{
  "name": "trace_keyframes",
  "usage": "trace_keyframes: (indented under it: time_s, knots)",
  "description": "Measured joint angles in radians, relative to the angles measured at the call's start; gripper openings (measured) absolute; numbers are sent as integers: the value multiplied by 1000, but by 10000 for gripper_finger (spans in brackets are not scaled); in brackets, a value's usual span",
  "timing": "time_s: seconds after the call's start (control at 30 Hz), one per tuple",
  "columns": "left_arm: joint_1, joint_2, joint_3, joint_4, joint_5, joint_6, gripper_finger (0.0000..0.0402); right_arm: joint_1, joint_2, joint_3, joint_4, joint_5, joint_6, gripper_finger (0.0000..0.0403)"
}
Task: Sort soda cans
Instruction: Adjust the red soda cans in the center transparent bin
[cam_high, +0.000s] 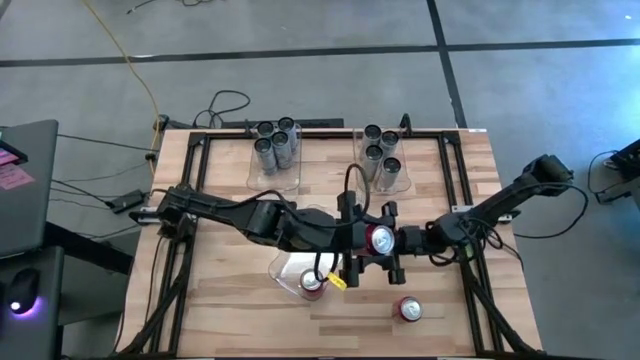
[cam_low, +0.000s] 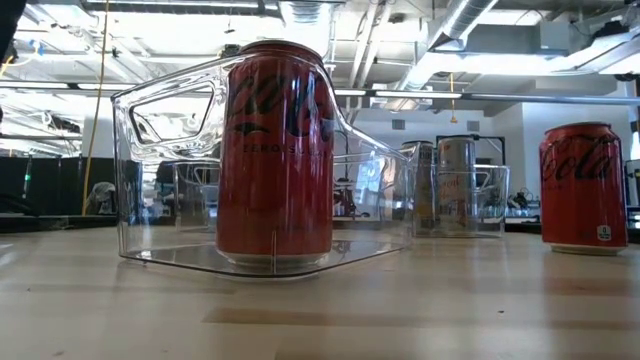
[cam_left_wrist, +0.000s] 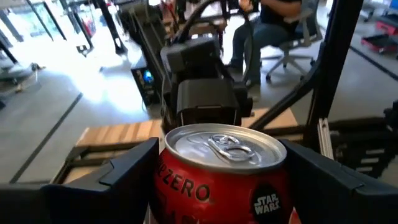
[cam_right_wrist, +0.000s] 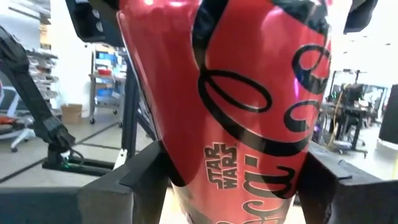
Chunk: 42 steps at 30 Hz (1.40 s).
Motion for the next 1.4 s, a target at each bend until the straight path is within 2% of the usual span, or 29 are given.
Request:
trace_keyframes:
  time_s: [0.1, 0.2, 0.3, 0.43, 0.57, 0.7, 0.83, 0.97, 1.1, 1.2, 1.4]
  knots:
    - [10, -3, 2, -54, 10, -17, 299, 0, -1, 0, -38, 40, 6, 269]
    - [12, -11, 2, -130, -26, -23, 342, -8, -2, 0, -114, 144, 20, 269]
    - [19, -22, 16, -219, -77, -41, 374, -41, -2, 0, -213, 177, 77, 269]
    - [26, -54, 23, -350, -128, -95, 384, -91, -2, 0, -300, 178, 148, 269]
    - [63, -76, 23, -520, -121, -208, 386, -127, -2, 0, -354, 176, 182, 269]
    - [128, -77, 10, -671, -1, -260, 387, -157, 1, 0, -379, 169, 208, 269]
    - [179, -56, -44, -667, 81, -204, 387, -191, 1, 0, -415, 114, 271, 269]
    - [187, -58, -90, -617, 84, -90, 388, -223, 1, 0, -492, 105, 334, 269]
    - [180, -59, -92, -598, 85, 4, 388, -272, 1, 0, -575, 23, 390, 269]
    - [179, -59, -92, -555, 86, 65, 388, -284, 1, 0, -578, 18, 392, 269]
    - [204, -59, -107, -473, 172, 63, 388, -275, 1, 0, -571, 13, 367, 269]
